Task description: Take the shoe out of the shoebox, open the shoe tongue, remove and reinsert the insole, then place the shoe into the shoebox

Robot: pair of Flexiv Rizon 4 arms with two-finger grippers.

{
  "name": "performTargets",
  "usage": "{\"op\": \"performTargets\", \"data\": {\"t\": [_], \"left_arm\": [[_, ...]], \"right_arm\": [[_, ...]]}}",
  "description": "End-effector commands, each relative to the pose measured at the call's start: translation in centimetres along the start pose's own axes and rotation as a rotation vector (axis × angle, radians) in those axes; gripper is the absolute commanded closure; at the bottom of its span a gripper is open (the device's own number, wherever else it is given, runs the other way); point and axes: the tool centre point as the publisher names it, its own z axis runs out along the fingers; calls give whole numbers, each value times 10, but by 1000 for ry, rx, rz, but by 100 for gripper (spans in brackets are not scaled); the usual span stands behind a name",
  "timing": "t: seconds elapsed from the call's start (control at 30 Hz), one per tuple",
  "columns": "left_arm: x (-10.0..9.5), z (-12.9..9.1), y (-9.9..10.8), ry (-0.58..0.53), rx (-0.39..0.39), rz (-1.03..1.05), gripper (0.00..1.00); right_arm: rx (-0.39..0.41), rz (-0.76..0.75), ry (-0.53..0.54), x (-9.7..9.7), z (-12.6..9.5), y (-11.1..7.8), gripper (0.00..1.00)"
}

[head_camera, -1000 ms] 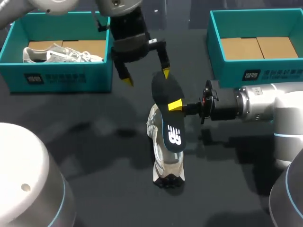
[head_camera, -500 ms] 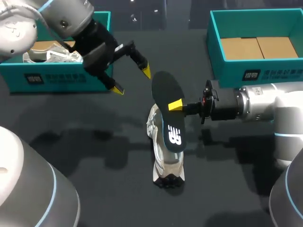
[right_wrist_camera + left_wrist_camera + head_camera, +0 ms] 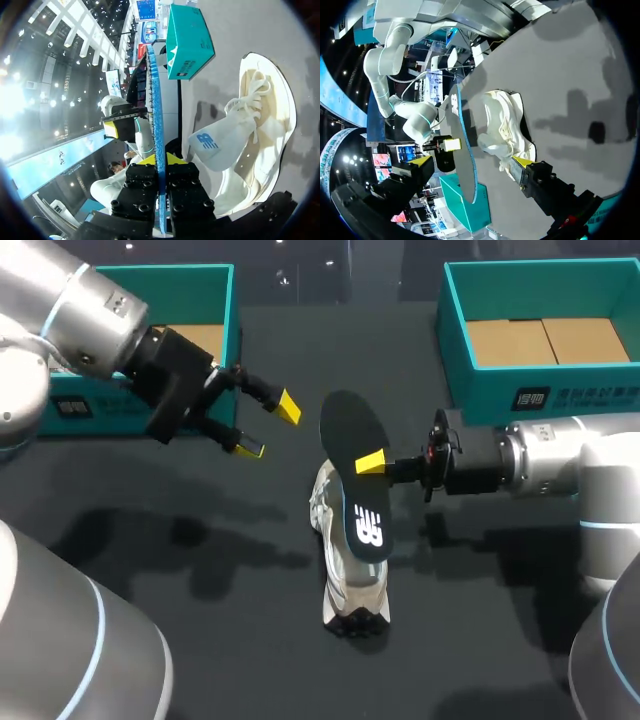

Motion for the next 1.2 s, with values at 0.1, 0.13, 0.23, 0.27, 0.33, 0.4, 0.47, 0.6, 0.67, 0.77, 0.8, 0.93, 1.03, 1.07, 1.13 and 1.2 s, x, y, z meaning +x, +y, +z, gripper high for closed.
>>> {"op": "performTargets", "data": {"t": [0.1, 0.13, 0.23, 0.27, 0.33, 0.4, 0.47, 0.6, 0.67, 0.77, 0.8, 0.93, 1.03, 1.07, 1.13, 1.2], "left_arm": [[7, 4, -3, -204, -39, -13, 0], [9, 6, -3, -204, -53, -10, 0], [9, 14, 0, -222, -112, -23, 0], [9, 16, 1, -229, -132, -31, 0], [6, 20, 3, -240, -153, -37, 0], [4, 25, 5, -248, -195, -54, 0], [2, 28, 10, -254, -234, -96, 0], [1, 28, 12, -251, -252, -93, 0], [1, 28, 12, -251, -252, -93, 0], [1, 28, 12, -251, -252, -93, 0], [1, 28, 12, -251, -252, -93, 0], [5, 42, 11, -241, -235, -141, 0], [5, 50, 13, -285, -214, -173, 0], [5, 53, 13, -303, -216, -173, 0], [4, 58, 15, -333, -210, -189, 0], [2, 63, 15, -358, -208, -188, 0]], "right_arm": [[-2, 0, -1, -1, 1, -1, 100], [-2, 0, -1, -1, 1, -1, 100], [-2, 0, -1, -1, 1, -1, 100], [-2, 0, -1, -1, 1, -1, 100], [-2, 0, -1, -1, 1, -1, 100], [-2, 0, -1, -1, 1, -1, 100], [-2, 0, -1, -1, 1, -1, 100], [-2, 0, -1, -1, 1, -1, 100], [-2, 0, -1, -1, 1, -1, 100], [-2, 0, -1, -1, 1, -1, 100], [-2, 0, -1, -1, 1, -1, 100], [-2, 0, -1, -1, 1, -1, 100], [-2, 0, -1, -1, 1, -1, 100], [-2, 0, -1, -1, 1, -1, 100], [-2, 0, -1, -1, 1, -1, 100], [-2, 0, -1, -1, 1, -1, 100]]}}
